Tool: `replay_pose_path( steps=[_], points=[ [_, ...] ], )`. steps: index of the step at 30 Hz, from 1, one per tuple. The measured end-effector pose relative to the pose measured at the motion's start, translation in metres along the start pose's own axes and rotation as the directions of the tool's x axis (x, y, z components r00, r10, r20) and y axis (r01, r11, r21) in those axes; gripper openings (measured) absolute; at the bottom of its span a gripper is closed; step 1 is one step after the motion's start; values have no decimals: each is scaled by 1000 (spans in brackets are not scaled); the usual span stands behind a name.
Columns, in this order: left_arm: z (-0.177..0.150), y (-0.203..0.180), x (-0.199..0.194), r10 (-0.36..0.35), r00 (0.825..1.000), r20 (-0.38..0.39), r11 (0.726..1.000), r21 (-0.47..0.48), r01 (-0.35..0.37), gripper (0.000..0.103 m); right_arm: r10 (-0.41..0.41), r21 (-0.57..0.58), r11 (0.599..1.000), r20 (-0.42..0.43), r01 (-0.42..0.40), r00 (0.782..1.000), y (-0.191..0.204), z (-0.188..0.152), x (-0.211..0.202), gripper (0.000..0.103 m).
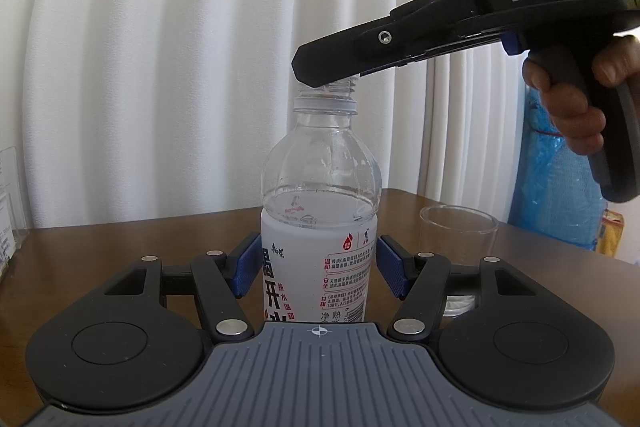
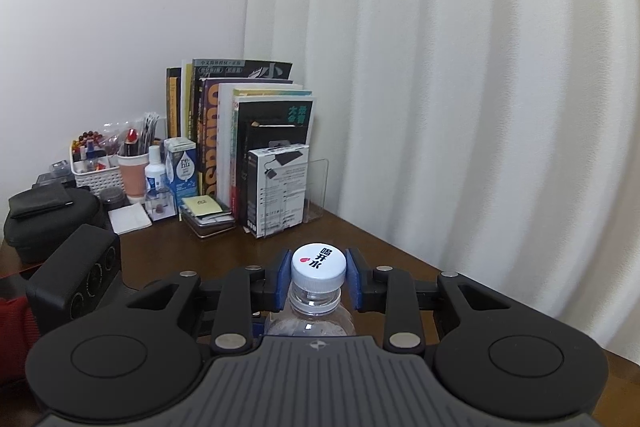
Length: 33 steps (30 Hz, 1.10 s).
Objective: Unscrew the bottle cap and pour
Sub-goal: 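Keep twisting the cap with the right gripper while the left gripper holds the bottle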
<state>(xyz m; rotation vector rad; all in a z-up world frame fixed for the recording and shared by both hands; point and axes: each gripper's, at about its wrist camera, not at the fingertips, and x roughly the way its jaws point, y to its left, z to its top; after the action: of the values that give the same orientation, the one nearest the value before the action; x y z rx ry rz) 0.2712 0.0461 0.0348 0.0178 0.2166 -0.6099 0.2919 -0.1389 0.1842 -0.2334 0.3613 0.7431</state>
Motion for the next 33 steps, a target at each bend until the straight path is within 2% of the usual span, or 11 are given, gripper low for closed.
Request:
replay_pose_path(
  steps=[16, 33],
  points=[
    [1, 0, 2, -1, 1000, -3, 1000, -3, 1, 62, 15, 2, 1000, -14, -15, 1000, 0, -2, 4, 32],
    [1, 0, 2, -1, 1000, -5, 1000, -4, 1, 62, 5, 12, 1000, 21, -5, 1000, 2, -10, 0, 33]
  ],
)
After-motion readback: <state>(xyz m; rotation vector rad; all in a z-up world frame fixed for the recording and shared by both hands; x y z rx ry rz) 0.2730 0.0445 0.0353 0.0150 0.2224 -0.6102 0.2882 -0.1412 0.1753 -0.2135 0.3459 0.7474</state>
